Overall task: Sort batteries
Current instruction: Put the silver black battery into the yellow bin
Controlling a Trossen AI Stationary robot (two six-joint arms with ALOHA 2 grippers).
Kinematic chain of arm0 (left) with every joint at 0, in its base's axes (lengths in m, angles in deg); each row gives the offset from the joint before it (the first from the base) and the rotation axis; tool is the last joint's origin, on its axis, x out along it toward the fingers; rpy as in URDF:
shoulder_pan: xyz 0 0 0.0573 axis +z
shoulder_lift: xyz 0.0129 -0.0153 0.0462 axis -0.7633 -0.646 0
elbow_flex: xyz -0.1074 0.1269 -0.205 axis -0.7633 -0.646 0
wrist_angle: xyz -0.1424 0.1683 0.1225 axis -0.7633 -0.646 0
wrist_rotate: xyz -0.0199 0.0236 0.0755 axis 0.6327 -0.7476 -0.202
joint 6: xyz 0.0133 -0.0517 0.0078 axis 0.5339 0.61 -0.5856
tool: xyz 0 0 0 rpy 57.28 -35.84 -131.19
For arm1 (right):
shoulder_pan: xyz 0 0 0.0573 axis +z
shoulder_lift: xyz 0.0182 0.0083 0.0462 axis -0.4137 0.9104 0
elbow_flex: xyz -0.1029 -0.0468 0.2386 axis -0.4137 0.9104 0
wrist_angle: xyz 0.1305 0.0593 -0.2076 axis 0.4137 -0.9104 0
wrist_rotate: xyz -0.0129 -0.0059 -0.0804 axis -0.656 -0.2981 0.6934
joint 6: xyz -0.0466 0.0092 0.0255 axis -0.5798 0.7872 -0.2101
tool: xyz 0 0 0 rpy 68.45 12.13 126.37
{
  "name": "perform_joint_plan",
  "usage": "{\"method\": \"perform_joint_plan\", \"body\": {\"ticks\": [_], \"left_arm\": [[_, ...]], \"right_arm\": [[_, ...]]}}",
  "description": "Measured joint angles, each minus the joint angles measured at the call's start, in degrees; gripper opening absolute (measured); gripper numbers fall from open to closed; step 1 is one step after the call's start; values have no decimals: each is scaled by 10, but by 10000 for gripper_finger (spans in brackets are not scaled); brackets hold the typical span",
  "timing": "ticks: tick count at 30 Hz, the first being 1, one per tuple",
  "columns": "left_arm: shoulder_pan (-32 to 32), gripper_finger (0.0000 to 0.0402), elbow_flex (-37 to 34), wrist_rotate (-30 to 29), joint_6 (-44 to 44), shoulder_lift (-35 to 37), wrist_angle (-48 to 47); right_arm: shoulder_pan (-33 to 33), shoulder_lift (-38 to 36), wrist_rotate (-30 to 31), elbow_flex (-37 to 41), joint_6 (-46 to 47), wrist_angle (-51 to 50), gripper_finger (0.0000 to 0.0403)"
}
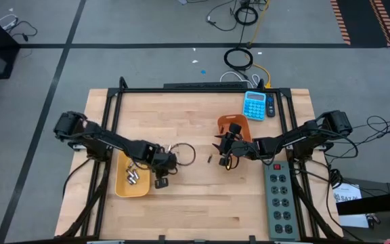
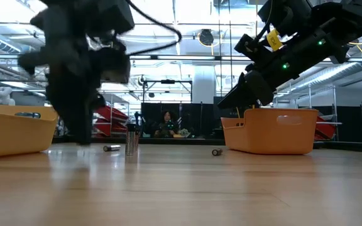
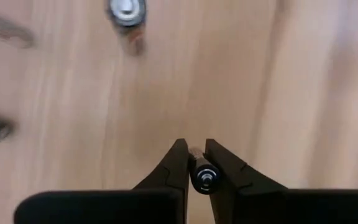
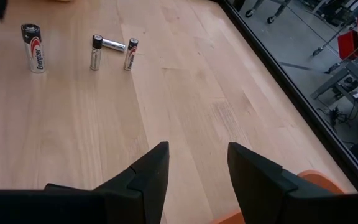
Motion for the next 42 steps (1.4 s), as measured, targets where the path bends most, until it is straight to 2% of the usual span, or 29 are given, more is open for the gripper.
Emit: {"method": "perform_joint_plan", "body": {"ticks": [4,10,18,25,31,35,42], "left_arm": [[8,35,1,82,45,62,-74],[4,35,1,133,131,153,-164],[-6,35,-5,81,180,217,-281],[-6,42,-93,72,192,236,-231],[-1,50,-197,48,209,237,-82],[6,64,-198,37,242,237,-80],[6,120,-182,48,224,236,-89]], "right_arm": [[0,0,0,0,0,1,155],[0,0,0,0,1,5,155],[0,0,0,0,1,4,155],[0,0,-16,0,1,4,155],[0,0,-16,0,1,4,155],[0,0,-16,0,1,10,155],[0,0,-16,0,4,14,155]]}}
